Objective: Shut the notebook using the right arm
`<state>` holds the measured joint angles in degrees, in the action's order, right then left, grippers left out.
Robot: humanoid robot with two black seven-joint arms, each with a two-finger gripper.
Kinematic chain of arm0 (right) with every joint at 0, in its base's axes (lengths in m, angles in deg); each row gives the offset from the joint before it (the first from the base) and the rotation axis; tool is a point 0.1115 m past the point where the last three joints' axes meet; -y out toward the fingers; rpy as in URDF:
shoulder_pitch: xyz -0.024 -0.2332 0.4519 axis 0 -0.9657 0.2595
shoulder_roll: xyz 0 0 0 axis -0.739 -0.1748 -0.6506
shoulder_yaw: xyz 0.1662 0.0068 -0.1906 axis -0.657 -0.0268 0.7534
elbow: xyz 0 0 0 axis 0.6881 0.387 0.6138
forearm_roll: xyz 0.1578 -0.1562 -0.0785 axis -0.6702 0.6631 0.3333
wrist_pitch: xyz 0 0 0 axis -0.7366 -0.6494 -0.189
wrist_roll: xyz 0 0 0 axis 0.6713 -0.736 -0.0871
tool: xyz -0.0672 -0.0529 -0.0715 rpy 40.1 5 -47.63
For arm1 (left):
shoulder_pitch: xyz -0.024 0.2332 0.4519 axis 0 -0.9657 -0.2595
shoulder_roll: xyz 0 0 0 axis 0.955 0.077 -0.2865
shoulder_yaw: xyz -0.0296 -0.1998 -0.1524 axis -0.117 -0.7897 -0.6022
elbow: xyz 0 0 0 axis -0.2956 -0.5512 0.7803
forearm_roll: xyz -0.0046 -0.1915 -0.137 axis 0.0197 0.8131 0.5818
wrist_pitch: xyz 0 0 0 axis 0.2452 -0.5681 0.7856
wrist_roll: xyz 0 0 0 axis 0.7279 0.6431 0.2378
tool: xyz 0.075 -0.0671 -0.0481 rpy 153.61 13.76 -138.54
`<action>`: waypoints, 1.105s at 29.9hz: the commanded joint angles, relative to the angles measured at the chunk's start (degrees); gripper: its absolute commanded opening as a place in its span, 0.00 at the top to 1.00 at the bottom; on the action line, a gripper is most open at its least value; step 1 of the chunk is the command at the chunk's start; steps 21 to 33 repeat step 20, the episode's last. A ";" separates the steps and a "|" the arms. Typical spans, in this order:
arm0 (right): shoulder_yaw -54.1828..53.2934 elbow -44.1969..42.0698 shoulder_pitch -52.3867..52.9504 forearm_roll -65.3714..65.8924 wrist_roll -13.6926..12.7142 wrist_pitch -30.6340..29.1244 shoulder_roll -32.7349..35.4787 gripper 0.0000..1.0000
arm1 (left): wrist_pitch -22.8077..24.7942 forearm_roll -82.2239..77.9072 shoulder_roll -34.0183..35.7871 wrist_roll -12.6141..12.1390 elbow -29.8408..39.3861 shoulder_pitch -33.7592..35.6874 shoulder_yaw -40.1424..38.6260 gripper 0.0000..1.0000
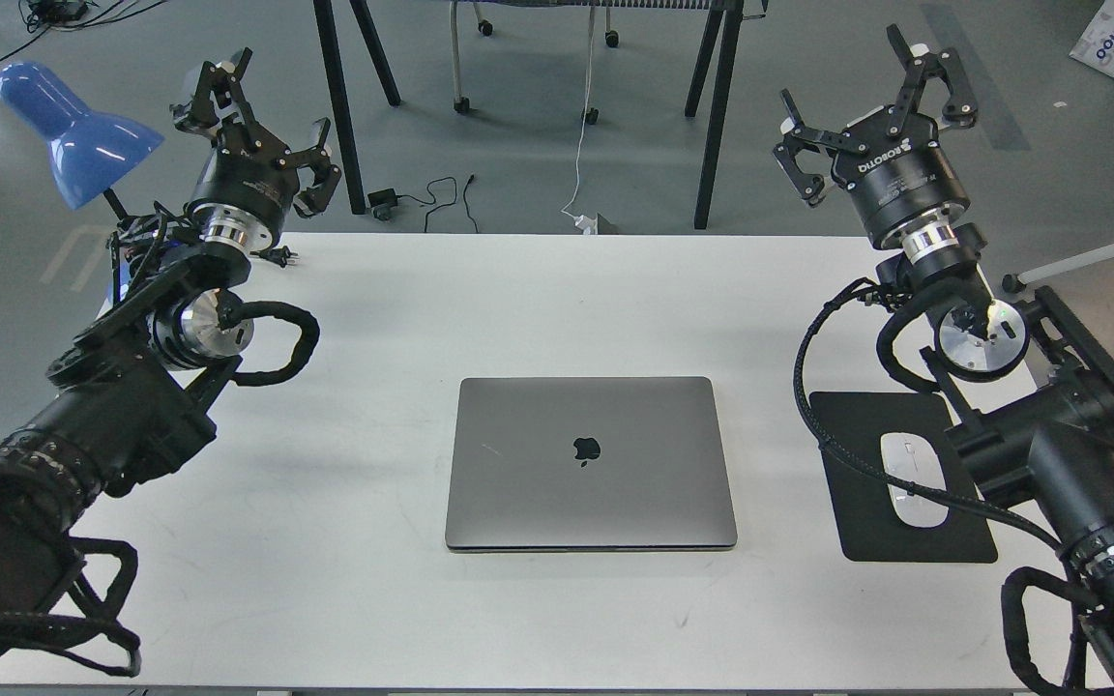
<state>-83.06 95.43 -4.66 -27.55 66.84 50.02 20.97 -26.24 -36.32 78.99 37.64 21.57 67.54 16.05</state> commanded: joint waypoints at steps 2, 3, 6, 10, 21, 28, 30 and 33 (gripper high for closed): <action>-0.31 -0.15 -0.87 -0.01 0.15 1.06 -0.54 0.00 | 0.01 0.00 0.00 0.00 0.00 0.00 0.00 0.00; -0.31 -0.15 -1.04 -0.01 0.15 1.06 -0.54 0.00 | 0.01 0.00 0.00 0.00 0.00 0.00 0.00 0.00; -0.22 -0.06 -1.04 -0.01 0.15 1.14 -0.63 0.00 | 0.01 0.00 0.00 0.00 0.00 0.00 0.00 0.00; -0.22 -0.14 -1.22 -0.01 0.15 1.23 -0.63 0.00 | 0.01 0.00 0.09 0.00 0.00 -0.09 0.00 0.00; 0.84 -0.32 -1.75 0.07 0.15 1.58 -0.63 0.00 | 0.01 0.00 0.09 0.00 0.00 -0.09 0.00 0.00; 0.84 -0.32 -1.75 0.07 0.15 1.58 -0.63 0.00 | 0.01 0.00 0.09 0.00 0.00 -0.09 0.00 0.00; 0.84 -0.32 -1.75 0.07 0.15 1.58 -0.63 0.00 | 0.01 0.00 0.09 0.00 0.00 -0.09 0.00 0.00; 0.84 -0.32 -1.75 0.07 0.15 1.58 -0.63 0.00 | 0.01 0.00 0.09 0.00 0.00 -0.09 0.00 0.00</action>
